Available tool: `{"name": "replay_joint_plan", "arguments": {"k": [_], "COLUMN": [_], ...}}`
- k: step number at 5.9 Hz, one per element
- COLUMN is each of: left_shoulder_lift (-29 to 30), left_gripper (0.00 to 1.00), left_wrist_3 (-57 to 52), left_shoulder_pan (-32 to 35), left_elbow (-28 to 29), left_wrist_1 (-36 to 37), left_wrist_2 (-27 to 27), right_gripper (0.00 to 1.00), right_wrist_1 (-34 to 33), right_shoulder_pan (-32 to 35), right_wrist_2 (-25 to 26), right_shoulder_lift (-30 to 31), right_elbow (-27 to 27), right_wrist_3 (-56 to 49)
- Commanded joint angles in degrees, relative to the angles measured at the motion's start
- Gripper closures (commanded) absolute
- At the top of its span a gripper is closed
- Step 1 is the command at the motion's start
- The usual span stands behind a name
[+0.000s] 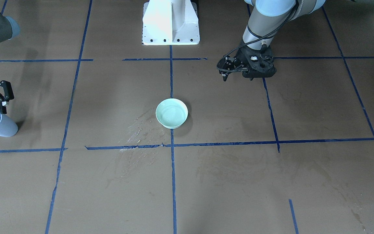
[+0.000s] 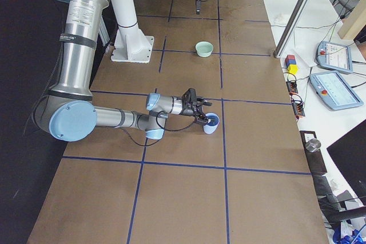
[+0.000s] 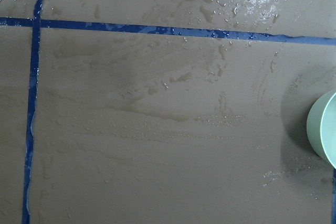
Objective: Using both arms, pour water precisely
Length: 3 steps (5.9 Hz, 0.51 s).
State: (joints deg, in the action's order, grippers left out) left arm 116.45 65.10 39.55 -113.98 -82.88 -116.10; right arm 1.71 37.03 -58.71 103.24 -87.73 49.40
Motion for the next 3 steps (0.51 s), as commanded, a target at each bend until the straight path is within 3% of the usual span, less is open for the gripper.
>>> {"name": "replay_joint_plan", "arguments": {"k": [1,3], "left_shoulder_lift": [0.10,0.36], "left_gripper": [0.00,0.00], "left_wrist_3": [0.46,1.17], "left_shoulder_pan": [0.00,-0.09], "left_elbow": [-0.01,-0.01], "left_wrist_1": [0.00,0.00], "left_wrist_2": [0.00,0.00], "right_gripper": [0.00,0.00], "right_wrist_1": [-6.05,-16.67], "right_shoulder_pan": [13.95,30.13], "right_wrist_2": [-20.09,-42.79], "right_shoulder_lift": [-0.84,-5.83], "right_elbow": [-1.48,-1.39], "right_wrist_3": [-1.84,-8.48]}}
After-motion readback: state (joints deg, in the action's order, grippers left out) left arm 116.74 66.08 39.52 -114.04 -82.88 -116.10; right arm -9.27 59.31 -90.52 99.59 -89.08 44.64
